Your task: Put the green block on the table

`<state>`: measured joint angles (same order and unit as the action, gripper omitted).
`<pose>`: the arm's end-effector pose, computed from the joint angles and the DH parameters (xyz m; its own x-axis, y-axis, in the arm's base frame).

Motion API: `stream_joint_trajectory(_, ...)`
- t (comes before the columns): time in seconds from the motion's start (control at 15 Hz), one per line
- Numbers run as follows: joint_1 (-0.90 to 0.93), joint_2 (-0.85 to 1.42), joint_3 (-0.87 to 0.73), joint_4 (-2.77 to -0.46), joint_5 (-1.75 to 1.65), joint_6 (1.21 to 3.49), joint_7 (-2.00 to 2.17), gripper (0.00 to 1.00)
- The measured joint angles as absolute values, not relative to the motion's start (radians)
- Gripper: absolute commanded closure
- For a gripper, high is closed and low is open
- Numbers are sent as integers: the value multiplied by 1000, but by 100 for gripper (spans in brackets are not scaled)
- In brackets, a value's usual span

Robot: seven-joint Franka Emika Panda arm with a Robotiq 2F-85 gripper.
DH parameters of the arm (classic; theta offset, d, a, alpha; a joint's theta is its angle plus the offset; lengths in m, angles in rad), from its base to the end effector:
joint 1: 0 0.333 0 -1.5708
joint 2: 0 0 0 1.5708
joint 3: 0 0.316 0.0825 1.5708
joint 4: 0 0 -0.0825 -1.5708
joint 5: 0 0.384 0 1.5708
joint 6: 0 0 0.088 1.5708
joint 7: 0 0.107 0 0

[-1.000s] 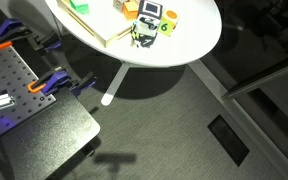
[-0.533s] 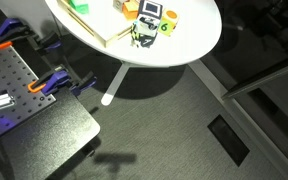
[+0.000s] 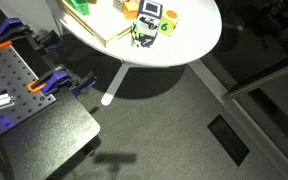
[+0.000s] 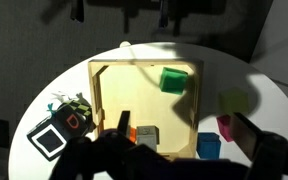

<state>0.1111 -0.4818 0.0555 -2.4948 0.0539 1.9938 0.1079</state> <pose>0.3890 0.0694 0.4525 0.9993 0.0297 -0.0222 0.0293 -0.9994 -0.0207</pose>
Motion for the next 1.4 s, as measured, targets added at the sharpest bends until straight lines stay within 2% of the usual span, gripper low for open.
stream_joint_trajectory(0.67, 77, -271, 45, -2499, 54, 2120, 74, 0)
stream_joint_trajectory(1.4, 75, -245, 45, -2501, 54, 2156, 74, 0)
